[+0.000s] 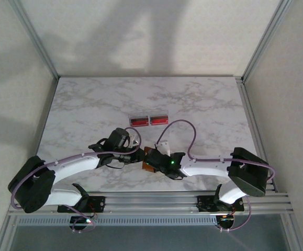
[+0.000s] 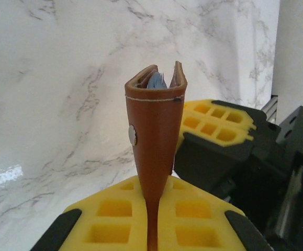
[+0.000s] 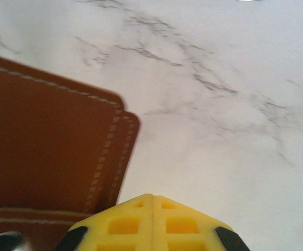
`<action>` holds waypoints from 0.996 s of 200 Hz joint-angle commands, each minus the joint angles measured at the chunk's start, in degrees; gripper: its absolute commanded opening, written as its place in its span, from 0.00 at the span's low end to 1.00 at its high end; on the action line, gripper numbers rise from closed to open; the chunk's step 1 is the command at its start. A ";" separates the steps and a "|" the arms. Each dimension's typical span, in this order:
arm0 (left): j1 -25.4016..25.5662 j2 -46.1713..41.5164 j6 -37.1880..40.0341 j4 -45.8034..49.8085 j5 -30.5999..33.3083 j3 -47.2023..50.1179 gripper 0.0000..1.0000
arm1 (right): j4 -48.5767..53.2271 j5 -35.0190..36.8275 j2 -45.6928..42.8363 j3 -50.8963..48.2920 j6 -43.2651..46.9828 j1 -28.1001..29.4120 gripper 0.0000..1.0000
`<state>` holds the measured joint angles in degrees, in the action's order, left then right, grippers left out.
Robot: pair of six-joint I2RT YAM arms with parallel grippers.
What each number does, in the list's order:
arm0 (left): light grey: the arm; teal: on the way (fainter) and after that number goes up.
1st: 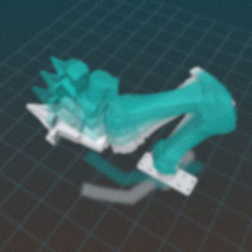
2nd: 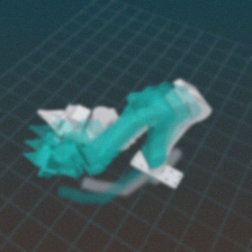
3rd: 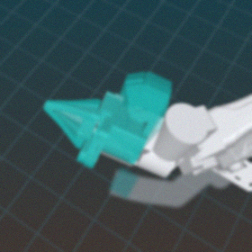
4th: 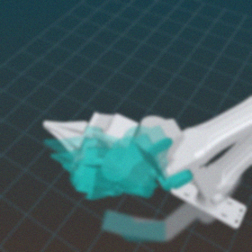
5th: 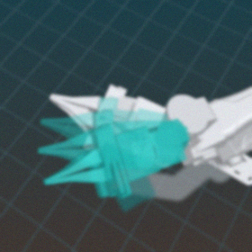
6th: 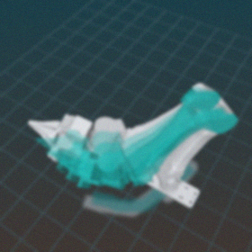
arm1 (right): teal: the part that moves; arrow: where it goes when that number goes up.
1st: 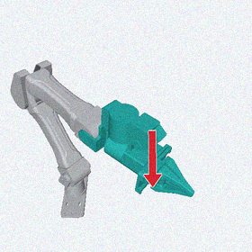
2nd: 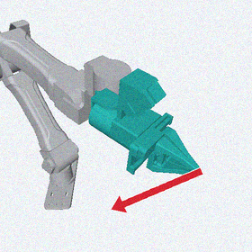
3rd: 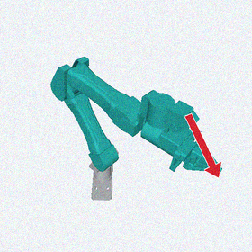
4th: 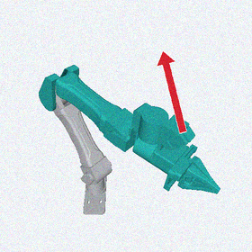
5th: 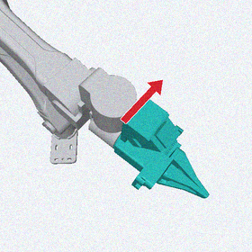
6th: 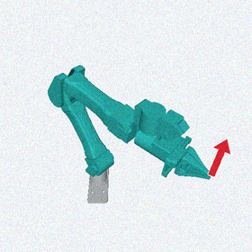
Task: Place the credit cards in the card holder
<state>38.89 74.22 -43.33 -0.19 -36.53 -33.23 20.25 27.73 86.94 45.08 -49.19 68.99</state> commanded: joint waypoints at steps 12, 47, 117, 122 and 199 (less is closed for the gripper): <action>-0.75 -1.44 0.46 -1.16 -2.55 1.04 0.00 | 2.86 3.26 -2.40 -1.76 -2.22 -0.82 0.00; -1.01 0.23 -0.15 -2.32 -3.96 1.04 0.00 | -9.64 -13.78 -8.21 -4.82 9.65 -1.40 0.31; -0.93 -0.61 -2.54 -8.90 -8.35 2.28 0.00 | -10.84 -20.12 -6.61 -1.65 10.21 -3.22 0.45; -0.93 -0.78 -2.52 -9.25 -8.86 2.23 0.00 | -9.25 -18.28 -5.57 -0.97 9.82 -3.17 0.44; -1.02 -2.67 -3.63 -11.50 -11.68 3.11 0.00 | 7.35 2.77 2.76 5.76 1.64 -1.94 0.14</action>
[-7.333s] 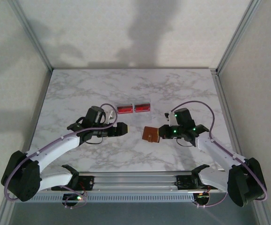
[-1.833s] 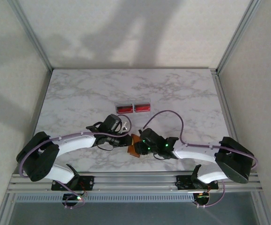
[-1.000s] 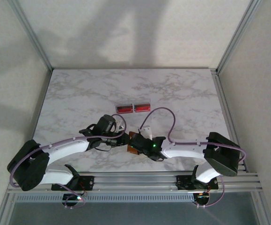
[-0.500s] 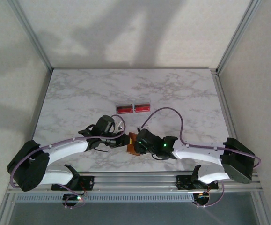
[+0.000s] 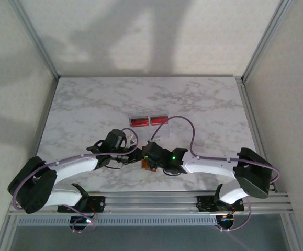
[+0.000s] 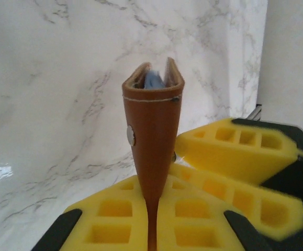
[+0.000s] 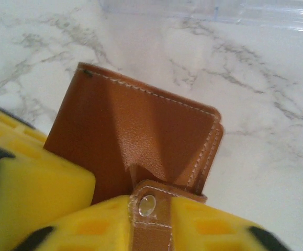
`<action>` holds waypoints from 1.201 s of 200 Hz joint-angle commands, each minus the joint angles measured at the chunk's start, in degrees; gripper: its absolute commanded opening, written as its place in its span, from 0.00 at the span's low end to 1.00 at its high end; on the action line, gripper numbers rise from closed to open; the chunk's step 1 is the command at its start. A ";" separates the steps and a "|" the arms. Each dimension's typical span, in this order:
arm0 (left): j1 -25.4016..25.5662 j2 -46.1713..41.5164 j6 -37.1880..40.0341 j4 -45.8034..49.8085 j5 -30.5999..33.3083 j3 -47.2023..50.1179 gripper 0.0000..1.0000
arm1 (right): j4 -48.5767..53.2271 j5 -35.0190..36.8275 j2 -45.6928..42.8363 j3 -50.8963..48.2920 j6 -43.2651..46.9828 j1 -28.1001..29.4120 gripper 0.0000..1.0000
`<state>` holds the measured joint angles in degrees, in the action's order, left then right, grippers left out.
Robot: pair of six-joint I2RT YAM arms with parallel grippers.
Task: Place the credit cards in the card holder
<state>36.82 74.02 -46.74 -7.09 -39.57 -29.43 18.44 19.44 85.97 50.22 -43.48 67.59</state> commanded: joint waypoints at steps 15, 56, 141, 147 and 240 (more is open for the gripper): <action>0.89 -2.87 0.13 -4.16 -7.79 -0.28 0.00 | 10.82 12.57 4.28 0.98 -5.94 -0.62 0.06; -0.08 -1.65 2.41 0.34 -3.85 -0.90 0.00 | 13.03 12.55 1.12 -0.60 -9.65 -1.26 0.00; 0.01 6.21 2.99 -3.30 -4.21 -0.96 0.29 | -1.56 2.16 -13.00 -12.46 -2.29 -5.00 0.00; 0.01 6.92 3.15 -3.27 -4.50 -1.15 0.34 | -2.14 1.82 -13.84 -13.05 -2.19 -5.16 0.00; -0.08 8.94 2.35 -6.05 -8.38 -2.05 0.67 | -5.99 -4.97 -25.12 -14.74 -0.43 -5.54 0.00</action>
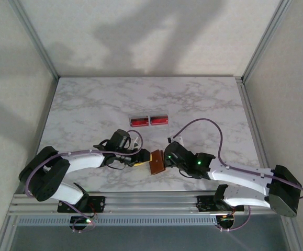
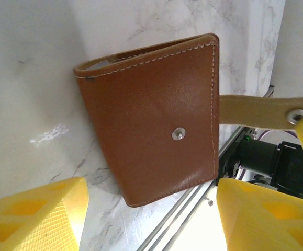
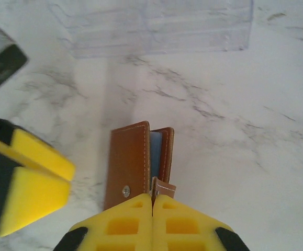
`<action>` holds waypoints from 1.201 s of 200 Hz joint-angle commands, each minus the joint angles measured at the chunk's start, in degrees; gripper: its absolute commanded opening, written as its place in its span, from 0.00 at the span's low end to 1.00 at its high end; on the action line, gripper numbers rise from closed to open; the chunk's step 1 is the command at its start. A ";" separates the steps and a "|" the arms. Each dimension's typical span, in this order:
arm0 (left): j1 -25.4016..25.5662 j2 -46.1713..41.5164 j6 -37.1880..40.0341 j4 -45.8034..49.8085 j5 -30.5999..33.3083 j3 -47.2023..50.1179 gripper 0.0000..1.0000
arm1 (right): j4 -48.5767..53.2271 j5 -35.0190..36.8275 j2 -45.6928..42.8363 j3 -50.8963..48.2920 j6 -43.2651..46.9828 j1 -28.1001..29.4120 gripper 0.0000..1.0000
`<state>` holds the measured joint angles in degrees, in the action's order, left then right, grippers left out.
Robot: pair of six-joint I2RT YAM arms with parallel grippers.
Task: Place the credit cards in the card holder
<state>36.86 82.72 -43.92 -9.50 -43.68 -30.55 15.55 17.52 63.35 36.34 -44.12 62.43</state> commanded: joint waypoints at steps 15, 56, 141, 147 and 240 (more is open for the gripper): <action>-0.12 -0.18 -1.51 -5.26 -4.52 -0.43 0.69 | -4.99 -4.76 -2.87 -1.26 -0.61 -0.69 0.00; -0.39 1.60 0.93 -1.31 -2.31 -1.78 0.71 | -4.33 -5.98 -1.57 -2.59 -3.34 -1.78 0.00; -1.18 2.78 0.51 -2.89 -4.75 -2.35 0.73 | -8.78 -14.95 -7.02 -6.38 -4.11 -4.73 0.00; -1.18 3.25 0.69 -2.43 -4.83 -2.73 0.73 | -9.51 -15.79 -6.61 -6.24 -4.04 -4.77 0.00; -1.60 2.24 2.64 -0.86 -2.07 -2.19 0.76 | -18.81 -25.95 1.21 -2.37 -0.84 -4.72 0.00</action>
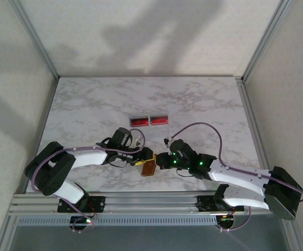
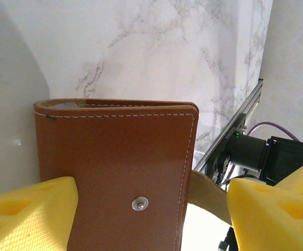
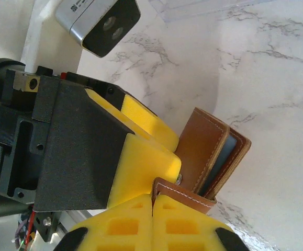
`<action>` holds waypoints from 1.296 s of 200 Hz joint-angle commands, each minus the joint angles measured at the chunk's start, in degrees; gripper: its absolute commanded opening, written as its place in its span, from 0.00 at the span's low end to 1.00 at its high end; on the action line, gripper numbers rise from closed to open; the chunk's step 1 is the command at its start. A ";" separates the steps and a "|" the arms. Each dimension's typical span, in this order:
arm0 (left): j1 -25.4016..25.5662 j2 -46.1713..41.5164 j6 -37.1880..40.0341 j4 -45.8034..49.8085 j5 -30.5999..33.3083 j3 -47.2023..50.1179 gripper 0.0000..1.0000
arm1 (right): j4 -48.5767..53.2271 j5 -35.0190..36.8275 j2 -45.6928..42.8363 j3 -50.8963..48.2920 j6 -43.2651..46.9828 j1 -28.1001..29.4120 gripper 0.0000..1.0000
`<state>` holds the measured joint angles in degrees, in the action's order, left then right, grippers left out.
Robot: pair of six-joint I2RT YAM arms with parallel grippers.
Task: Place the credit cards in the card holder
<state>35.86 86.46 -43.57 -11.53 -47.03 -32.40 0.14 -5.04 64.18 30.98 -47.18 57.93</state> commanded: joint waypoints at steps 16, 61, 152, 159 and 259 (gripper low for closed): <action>-0.85 -0.77 3.56 4.45 3.36 -1.03 0.76 | -3.89 -2.96 0.17 2.70 2.18 -0.25 0.00; -1.31 -0.20 4.64 5.85 5.63 -1.02 0.72 | -2.92 -1.95 -0.41 2.52 2.49 -0.25 0.00; -1.92 -2.71 5.51 7.11 9.99 -0.10 0.39 | 9.94 6.18 -1.85 5.69 1.75 -0.29 0.00; -2.02 -2.48 5.66 7.49 10.19 -0.27 0.39 | 10.71 6.43 -2.11 5.67 1.83 -0.27 0.00; -2.02 -3.50 7.32 10.84 14.93 -0.75 0.05 | 19.39 12.87 -3.45 6.66 1.23 -0.33 0.00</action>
<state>34.65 82.74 -38.26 -7.35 -38.33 -33.39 14.72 3.70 62.02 35.05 -45.87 57.63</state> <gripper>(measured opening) 0.077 0.040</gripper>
